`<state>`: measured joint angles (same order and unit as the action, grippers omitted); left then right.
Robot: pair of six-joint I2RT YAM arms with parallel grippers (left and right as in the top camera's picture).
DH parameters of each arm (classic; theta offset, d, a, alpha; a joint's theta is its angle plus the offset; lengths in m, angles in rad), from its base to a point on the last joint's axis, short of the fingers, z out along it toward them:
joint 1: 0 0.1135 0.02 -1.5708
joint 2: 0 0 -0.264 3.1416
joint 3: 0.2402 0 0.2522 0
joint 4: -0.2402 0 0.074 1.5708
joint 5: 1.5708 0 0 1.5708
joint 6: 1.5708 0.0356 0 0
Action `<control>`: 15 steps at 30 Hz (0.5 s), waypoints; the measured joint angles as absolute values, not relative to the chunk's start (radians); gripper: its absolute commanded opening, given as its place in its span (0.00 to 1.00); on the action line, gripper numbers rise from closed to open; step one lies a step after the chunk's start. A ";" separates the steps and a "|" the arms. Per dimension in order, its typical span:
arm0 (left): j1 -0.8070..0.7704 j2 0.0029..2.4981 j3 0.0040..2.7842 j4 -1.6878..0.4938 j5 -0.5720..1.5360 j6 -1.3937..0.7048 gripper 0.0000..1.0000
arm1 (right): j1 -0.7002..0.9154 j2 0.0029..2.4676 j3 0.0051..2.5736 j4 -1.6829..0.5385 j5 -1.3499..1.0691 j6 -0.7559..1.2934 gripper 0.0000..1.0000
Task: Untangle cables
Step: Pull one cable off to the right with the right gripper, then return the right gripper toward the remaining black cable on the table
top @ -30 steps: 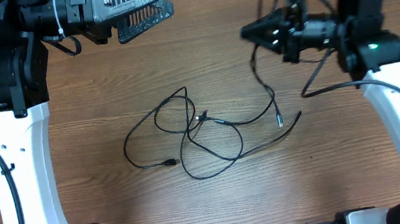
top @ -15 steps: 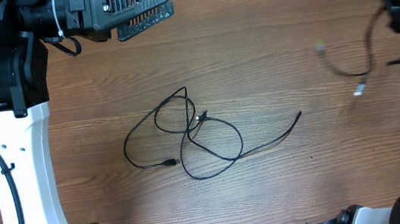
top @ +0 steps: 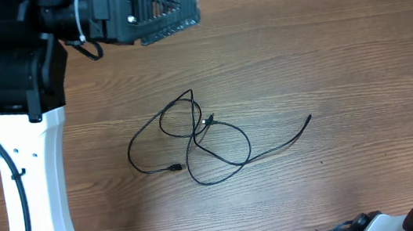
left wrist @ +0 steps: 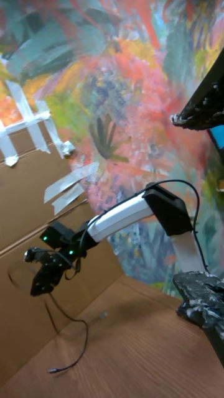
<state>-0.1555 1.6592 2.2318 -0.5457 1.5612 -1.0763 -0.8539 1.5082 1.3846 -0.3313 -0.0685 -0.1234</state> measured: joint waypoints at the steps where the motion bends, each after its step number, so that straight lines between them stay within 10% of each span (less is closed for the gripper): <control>1: -0.166 1.659 2.232 -0.546 1.561 -1.074 0.73 | -0.856 1.510 1.385 -0.336 -0.021 -0.117 1.00; 15: -0.195 1.659 2.232 -0.546 1.563 -1.011 0.72 | -0.708 1.512 1.385 -0.378 -0.328 -0.080 1.00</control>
<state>-0.1951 1.6592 2.2318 -0.5461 1.5627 -1.0107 -0.7078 1.5124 1.3846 -0.3779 -0.3283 -0.0803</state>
